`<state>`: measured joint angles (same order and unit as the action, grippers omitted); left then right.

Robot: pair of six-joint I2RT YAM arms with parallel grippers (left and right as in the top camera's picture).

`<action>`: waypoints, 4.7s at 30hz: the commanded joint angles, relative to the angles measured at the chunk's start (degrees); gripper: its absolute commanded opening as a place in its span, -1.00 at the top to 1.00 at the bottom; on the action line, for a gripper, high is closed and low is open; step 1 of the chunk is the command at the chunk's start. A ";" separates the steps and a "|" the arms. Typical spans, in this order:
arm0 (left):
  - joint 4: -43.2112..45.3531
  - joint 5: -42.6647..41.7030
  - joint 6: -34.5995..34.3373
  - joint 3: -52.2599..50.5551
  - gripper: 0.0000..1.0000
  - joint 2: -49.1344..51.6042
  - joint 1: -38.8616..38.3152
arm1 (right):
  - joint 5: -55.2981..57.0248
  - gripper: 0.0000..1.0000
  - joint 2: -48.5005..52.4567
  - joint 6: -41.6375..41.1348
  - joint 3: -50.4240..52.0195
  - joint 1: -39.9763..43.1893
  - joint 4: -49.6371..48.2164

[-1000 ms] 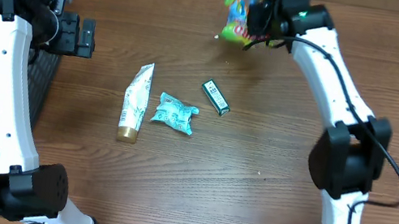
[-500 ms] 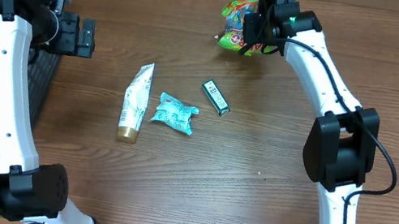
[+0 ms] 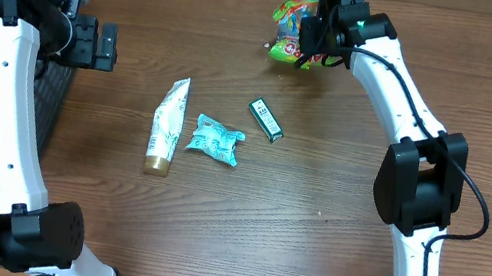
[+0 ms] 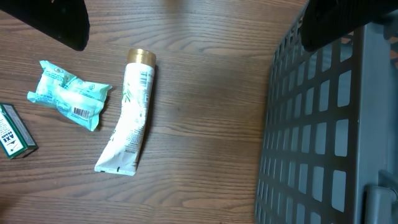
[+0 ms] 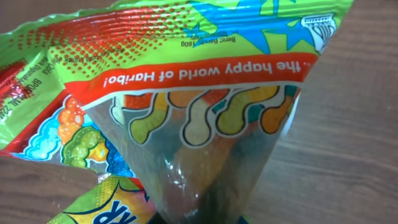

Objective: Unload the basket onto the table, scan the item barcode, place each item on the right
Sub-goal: 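Lift the Haribo bag and hold it in front of the scanner, then carry the Haribo bag to the right side and drop it on the table, then move the right gripper to the green AXE box and grasp it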

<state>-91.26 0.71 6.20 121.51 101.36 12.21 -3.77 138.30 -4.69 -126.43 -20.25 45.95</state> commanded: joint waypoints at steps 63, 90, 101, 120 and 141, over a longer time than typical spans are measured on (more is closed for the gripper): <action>0.07 0.13 0.68 0.35 -0.99 -0.87 0.07 | 4.92 -1.00 -34.07 -27.23 44.65 42.14 10.95; 0.07 0.13 0.68 0.35 -1.00 -0.87 0.07 | -8.28 -0.42 -27.67 -3.02 28.24 -1.33 13.14; 0.07 0.13 0.68 0.35 -0.99 -0.87 0.07 | -2.54 -0.20 -17.77 -0.98 28.24 -10.80 8.44; 0.07 0.13 0.68 0.35 -1.00 -0.87 0.07 | -0.55 -0.20 -12.02 0.70 28.24 -12.13 3.26; 0.07 0.13 0.68 0.35 -0.99 -0.87 0.07 | -3.63 0.56 -10.03 0.68 25.64 -11.67 11.82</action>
<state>-91.26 0.71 6.20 121.51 101.36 12.21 -3.38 128.14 -4.19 -98.83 -32.27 55.94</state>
